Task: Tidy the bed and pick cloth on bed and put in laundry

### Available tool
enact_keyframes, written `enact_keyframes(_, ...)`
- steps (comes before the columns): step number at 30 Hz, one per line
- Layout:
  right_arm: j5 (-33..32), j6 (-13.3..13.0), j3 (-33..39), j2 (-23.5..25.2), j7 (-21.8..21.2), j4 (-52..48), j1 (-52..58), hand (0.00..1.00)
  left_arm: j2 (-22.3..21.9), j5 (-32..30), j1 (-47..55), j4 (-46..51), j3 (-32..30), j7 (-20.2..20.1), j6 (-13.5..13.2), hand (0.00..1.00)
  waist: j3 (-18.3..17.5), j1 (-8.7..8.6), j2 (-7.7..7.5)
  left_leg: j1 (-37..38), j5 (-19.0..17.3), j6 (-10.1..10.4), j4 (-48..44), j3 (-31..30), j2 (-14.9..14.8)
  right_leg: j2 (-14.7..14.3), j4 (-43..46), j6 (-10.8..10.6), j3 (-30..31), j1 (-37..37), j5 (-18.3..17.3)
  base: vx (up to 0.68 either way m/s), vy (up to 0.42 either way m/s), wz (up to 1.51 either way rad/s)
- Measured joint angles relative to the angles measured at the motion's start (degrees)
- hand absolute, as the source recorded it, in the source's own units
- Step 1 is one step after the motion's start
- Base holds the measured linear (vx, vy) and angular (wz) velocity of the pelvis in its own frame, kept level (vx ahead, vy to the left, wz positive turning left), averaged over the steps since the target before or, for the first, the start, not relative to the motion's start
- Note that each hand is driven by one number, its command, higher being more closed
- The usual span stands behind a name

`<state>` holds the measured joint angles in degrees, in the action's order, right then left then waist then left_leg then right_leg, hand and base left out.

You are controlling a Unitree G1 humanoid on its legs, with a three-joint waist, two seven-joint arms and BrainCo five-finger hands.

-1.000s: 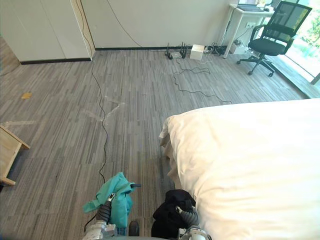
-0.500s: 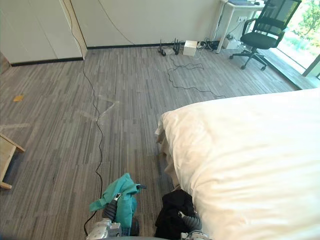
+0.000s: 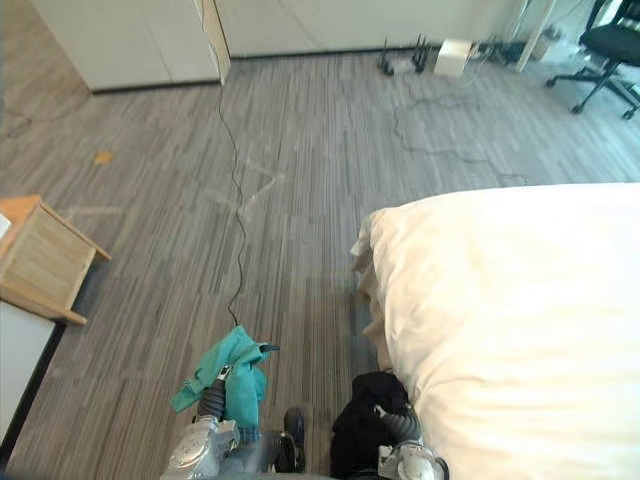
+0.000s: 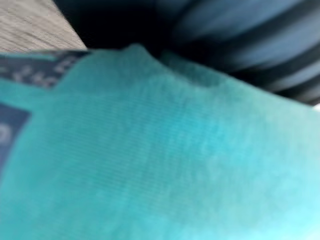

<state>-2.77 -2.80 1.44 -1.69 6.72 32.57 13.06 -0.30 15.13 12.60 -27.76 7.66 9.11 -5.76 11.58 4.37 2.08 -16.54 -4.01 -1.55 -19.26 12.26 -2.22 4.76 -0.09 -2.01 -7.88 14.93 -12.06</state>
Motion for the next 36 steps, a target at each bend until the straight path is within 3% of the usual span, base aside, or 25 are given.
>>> enact_keyframes(1,0.3,0.0,0.1,0.3,0.0,0.4,-0.4,1.00,0.0,0.0,0.2,-0.2,-0.1,0.0,0.1,1.00,0.1,-0.11,-0.72,0.6,-0.5,-1.5,0.2,0.6,0.6,0.5,0.1,-0.4,0.9,0.3,-0.3,0.18,0.092,-0.31)
enact_keyframes(2,1.0,0.0,-0.2,0.6,-0.2,0.3,-0.4,1.00,-0.3,0.0,0.7,-0.1,-0.2,0.0,0.2,1.00,-0.3,0.03,-1.67,2.3,-0.8,-1.2,3.0,1.8,1.7,2.0,2.4,-0.5,2.4,-1.1,-0.4,0.20,0.129,-0.25)
enact_keyframes(4,2.0,0.0,-0.1,0.7,-0.6,0.2,0.1,1.00,-0.8,0.0,1.2,0.0,-0.6,0.0,0.2,1.00,-0.4,0.02,-2.12,5.9,-0.6,-1.5,8.0,2.8,3.1,3.4,12.1,-2.5,4.8,-5.1,-1.6,0.20,0.144,-0.21)
enact_keyframes(5,2.0,0.0,-0.2,0.9,-1.0,0.2,1.2,1.00,-0.8,0.0,1.6,0.0,-0.5,0.1,0.2,1.00,-0.8,-0.35,-2.85,8.8,-0.7,-1.6,10.8,2.9,4.7,4.6,23.0,-4.3,5.9,-9.0,-2.5,0.25,0.152,0.06)
enact_keyframes(6,2.0,0.0,-0.3,1.3,-1.3,0.2,2.4,1.00,-0.3,0.0,2.1,0.0,-0.2,0.0,0.2,1.00,-1.1,-0.71,-3.77,11.9,-1.2,-2.3,12.7,2.4,6.3,6.0,34.3,-6.5,6.5,-12.8,-1.2,0.28,0.146,0.16)
enact_keyframes(7,2.0,0.0,-0.5,1.4,-1.4,0.2,2.9,1.00,0.0,0.0,2.3,0.0,0.5,0.1,0.2,1.00,-1.5,-0.74,-4.46,13.4,-1.5,-2.6,13.4,2.1,7.1,6.9,39.6,-8.4,6.6,-14.9,0.7,0.35,0.126,0.37)
enact_keyframes(8,2.0,0.0,-1.4,1.4,-1.4,0.3,4.0,1.00,0.7,0.0,2.5,0.0,1.3,0.1,0.3,1.00,-2.0,-1.24,-5.32,16.0,-2.5,-3.2,14.3,0.7,8.1,8.6,49.1,-8.8,5.4,-18.4,5.8,0.48,0.093,0.48)
enact_keyframes(9,2.0,0.0,-1.7,1.5,-1.5,0.2,4.4,1.00,1.4,0.0,2.5,0.0,1.4,0.1,0.4,1.00,-1.9,-2.07,-5.21,18.0,-3.8,-3.7,14.1,-1.1,8.2,10.1,55.6,-6.6,2.7,-20.7,4.5,0.49,0.068,0.54)
enact_keyframes(11,2.0,0.0,-1.7,1.4,-1.4,-0.6,4.4,1.00,1.5,0.0,2.8,0.1,1.3,0.3,0.4,1.00,-1.8,-2.33,-4.98,21.2,-4.9,-4.2,13.8,-4.1,7.6,11.5,59.3,-3.0,-3.2,-23.4,0.7,0.38,0.003,0.63)
enact_keyframes(14,2.0,-0.1,-2.2,1.6,-1.5,-2.6,3.9,1.00,1.2,0.1,2.9,2.2,1.2,0.8,0.6,1.00,-1.4,-3.67,-4.26,24.7,-6.0,-3.8,13.7,-9.7,4.8,9.6,52.1,-1.5,-8.0,-28.6,-4.1,0.45,-0.117,1.02)
enact_keyframes(17,1.9,-0.1,-2.2,1.4,-1.7,-2.4,1.6,1.00,1.0,0.1,1.7,2.3,1.0,0.8,0.6,1.00,-0.6,-3.87,-2.21,26.0,-6.6,-1.7,13.1,-13.5,1.0,5.2,28.2,-2.7,-6.1,-30.8,-1.2,0.46,-0.259,1.06)
enact_keyframes(19,1.9,0.0,-2.3,1.6,-1.9,-2.3,0.4,1.00,1.1,0.0,1.3,2.4,-0.1,0.8,0.5,1.00,-0.4,-3.64,-2.60,28.1,-9.6,2.4,13.5,-14.5,-1.0,5.6,10.3,-3.7,-1.7,-32.4,10.8,0.45,-0.333,0.89)
enact_keyframes(20,1.9,0.0,-2.3,1.5,-2.0,-2.3,0.2,1.00,0.9,0.0,1.3,2.2,-0.4,0.8,0.6,1.00,-0.4,-3.62,-2.80,28.9,-10.6,3.2,13.6,-14.7,-1.6,5.6,9.4,-4.2,-1.0,-32.6,14.7,0.39,-0.326,0.54)
enact_keyframes(21,1.9,0.1,-2.4,1.4,-2.1,-2.2,-0.1,1.00,0.7,0.0,1.5,1.9,-0.9,0.8,0.6,1.00,-0.6,-3.03,-2.63,30.0,-11.6,4.4,13.8,-15.0,-2.9,4.6,9.4,-2.4,-1.1,-32.2,20.6,0.47,-0.410,0.15)
enact_keyframes(22,1.9,0.2,-2.0,1.2,-2.2,-2.1,-1.9,1.00,0.0,0.0,1.6,1.3,-1.3,0.8,1.0,1.00,-0.1,-2.09,0.16,29.8,-10.5,6.2,13.5,-15.2,-5.3,2.5,14.3,0.3,-2.1,-33.0,17.1,0.45,-0.400,0.11)
enact_keyframes(25,2.0,0.9,-1.9,0.8,-2.7,-2.1,-1.3,1.00,-1.9,0.0,1.3,1.1,-1.0,0.6,1.0,1.00,-0.2,-3.65,0.76,32.5,-6.7,8.0,12.2,-16.6,-7.5,2.6,25.0,2.0,-4.0,-32.5,8.6,0.43,-0.344,0.40)
enact_keyframes(26,2.0,0.9,-2.1,0.7,-2.8,-2.1,-1.3,1.00,-2.0,0.0,1.1,1.1,-1.0,0.5,1.0,1.00,-0.4,-3.74,0.91,32.2,-6.6,8.0,10.6,-16.6,-8.1,2.2,25.2,2.2,-4.4,-32.0,7.6,0.35,-0.267,0.31)
enact_keyframes(28,2.0,1.2,-2.4,0.7,-3.3,-2.1,-1.7,1.00,-2.0,0.0,0.4,0.5,-1.1,-0.1,0.9,1.00,-0.6,-3.52,1.12,28.7,-6.4,7.8,2.5,-16.9,-9.5,0.5,24.0,2.9,-5.5,-30.1,5.4,0.27,-0.236,0.15)
enact_keyframes(29,2.0,1.2,-2.7,0.5,-3.8,-2.0,-1.2,1.00,-2.2,0.0,0.2,-0.5,-1.1,-0.2,0.9,1.00,-0.5,-3.75,1.53,24.2,-4.6,7.5,-7.2,-17.9,-9.9,-1.0,21.9,3.3,-6.1,-27.7,4.4,0.25,-0.259,0.35)
enact_keyframes(31,1.9,1.1,-4.3,-1.3,-3.9,-3.1,0.3,1.00,-2.8,0.3,1.0,-1.0,0.0,-0.5,1.1,1.00,0.3,-4.11,2.37,18.2,4.1,7.9,-22.1,-16.5,-11.3,-2.2,16.8,3.4,-6.8,-21.1,4.4,0.34,-0.191,0.19)
enact_keyframes(32,1.9,1.2,-5.0,-3.3,-4.1,-3.3,0.7,1.00,-2.6,1.7,2.5,-0.6,0.6,-0.6,1.2,1.00,0.1,-3.14,4.52,14.6,2.2,6.4,-33.3,-13.1,-14.0,-4.1,13.0,5.0,-6.0,-16.0,3.9,0.32,-0.033,-0.25)
enact_keyframes(33,1.9,1.2,-5.0,-3.4,-4.1,-2.8,0.3,1.00,-2.6,1.8,2.8,-0.2,0.1,-0.6,1.2,1.00,0.2,-2.42,4.87,13.2,-0.3,5.6,-36.3,-11.9,-14.7,-4.7,12.2,5.1,-5.2,-14.9,3.8,0.34,0.019,-0.57)
enact_keyframes(34,1.9,1.3,-5.4,-3.2,-4.1,-1.7,-0.7,1.00,-2.6,2.0,2.8,0.1,-1.1,-0.5,1.2,1.00,0.3,-0.99,4.68,9.7,-4.1,5.1,-38.0,-10.1,-14.0,-5.1,11.1,5.1,-3.5,-13.4,3.4,0.32,0.058,-0.61)
enact_keyframes(36,1.9,1.6,-7.0,-2.9,-4.2,-1.4,-1.9,1.00,-2.6,2.7,2.3,1.1,-1.8,-0.4,1.2,1.00,1.0,0.13,3.96,2.9,-8.7,5.2,-33.4,-9.3,-10.9,-4.9,10.3,3.9,-1.3,-12.1,2.5,0.35,0.138,-0.56)
